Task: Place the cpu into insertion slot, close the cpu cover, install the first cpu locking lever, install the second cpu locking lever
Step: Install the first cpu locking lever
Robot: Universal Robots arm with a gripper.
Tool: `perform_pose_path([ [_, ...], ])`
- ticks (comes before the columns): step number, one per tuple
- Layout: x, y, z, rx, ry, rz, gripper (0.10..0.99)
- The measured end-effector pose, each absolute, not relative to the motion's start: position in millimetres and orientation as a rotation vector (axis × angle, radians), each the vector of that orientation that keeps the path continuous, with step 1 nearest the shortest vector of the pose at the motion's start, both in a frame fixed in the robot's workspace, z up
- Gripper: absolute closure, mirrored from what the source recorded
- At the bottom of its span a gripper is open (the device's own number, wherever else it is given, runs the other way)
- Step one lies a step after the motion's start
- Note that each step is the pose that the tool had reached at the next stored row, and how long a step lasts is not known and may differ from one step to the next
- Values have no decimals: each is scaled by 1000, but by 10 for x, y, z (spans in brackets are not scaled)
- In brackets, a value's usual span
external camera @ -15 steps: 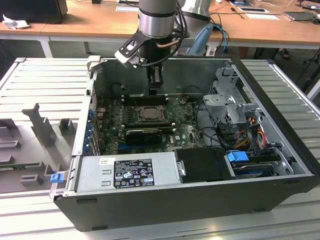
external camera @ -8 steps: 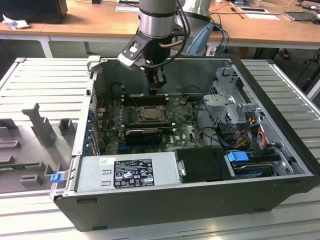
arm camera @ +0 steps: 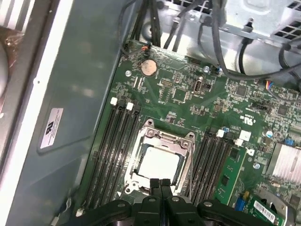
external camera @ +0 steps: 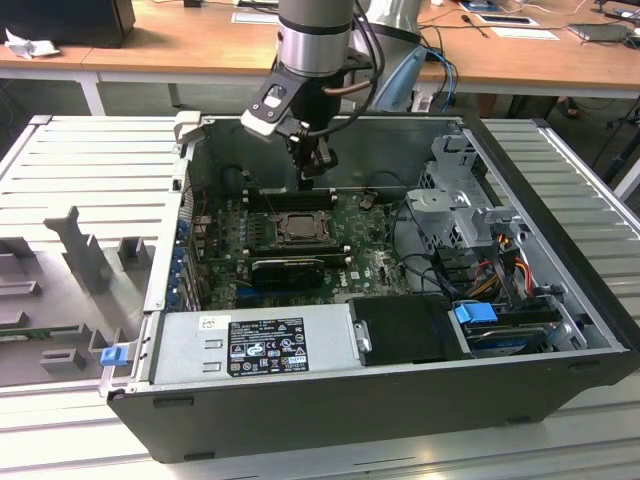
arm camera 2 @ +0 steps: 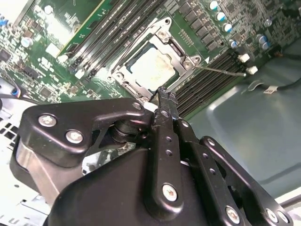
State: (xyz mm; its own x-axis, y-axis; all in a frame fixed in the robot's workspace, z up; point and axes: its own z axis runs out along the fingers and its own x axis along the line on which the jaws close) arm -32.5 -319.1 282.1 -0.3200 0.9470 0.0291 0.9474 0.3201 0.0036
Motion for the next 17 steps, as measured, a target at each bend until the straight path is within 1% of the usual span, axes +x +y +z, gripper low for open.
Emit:
perform_pose_path([
  [7, -325, -3191, 2818, -1723, -2600, -30, 980],
  [17, -325, -3191, 2818, -1463, -2753, -26, 980],
])
